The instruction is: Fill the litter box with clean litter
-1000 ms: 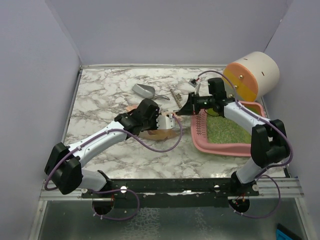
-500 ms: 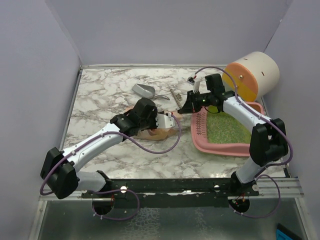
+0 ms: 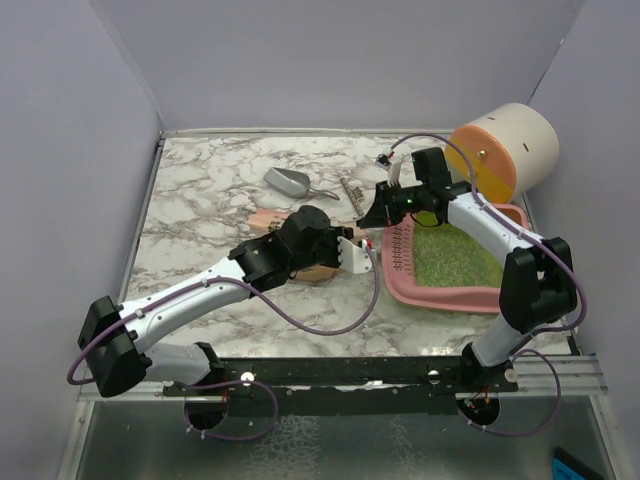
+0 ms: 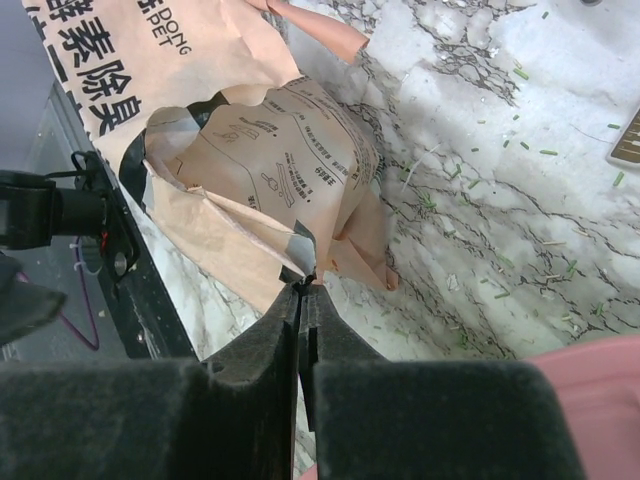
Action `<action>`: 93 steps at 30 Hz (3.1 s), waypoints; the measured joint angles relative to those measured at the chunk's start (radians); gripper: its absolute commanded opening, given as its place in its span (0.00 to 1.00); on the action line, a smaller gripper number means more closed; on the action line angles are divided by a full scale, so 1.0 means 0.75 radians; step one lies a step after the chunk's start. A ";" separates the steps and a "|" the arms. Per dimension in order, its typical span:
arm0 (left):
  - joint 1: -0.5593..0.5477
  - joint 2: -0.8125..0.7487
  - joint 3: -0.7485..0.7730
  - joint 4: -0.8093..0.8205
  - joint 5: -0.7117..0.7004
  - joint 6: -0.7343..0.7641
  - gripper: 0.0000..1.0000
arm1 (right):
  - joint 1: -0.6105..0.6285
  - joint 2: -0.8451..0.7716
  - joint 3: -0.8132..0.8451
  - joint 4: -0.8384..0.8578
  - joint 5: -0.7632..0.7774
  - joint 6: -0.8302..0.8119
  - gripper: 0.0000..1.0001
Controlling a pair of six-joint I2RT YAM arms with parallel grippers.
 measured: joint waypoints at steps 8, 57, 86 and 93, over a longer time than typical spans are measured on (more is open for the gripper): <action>-0.026 0.094 0.003 -0.074 -0.081 0.033 0.39 | 0.000 -0.032 0.000 -0.001 -0.009 0.000 0.07; 0.189 0.339 0.131 -0.125 0.155 0.013 0.00 | -0.001 -0.582 -0.239 0.135 0.293 0.129 0.35; 0.446 0.120 0.022 -0.196 0.619 -0.437 0.00 | -0.001 -0.162 0.129 0.032 0.313 0.053 0.41; 0.448 0.095 0.003 -0.138 0.630 -0.449 0.32 | -0.001 0.269 0.590 -0.067 0.257 -0.038 0.43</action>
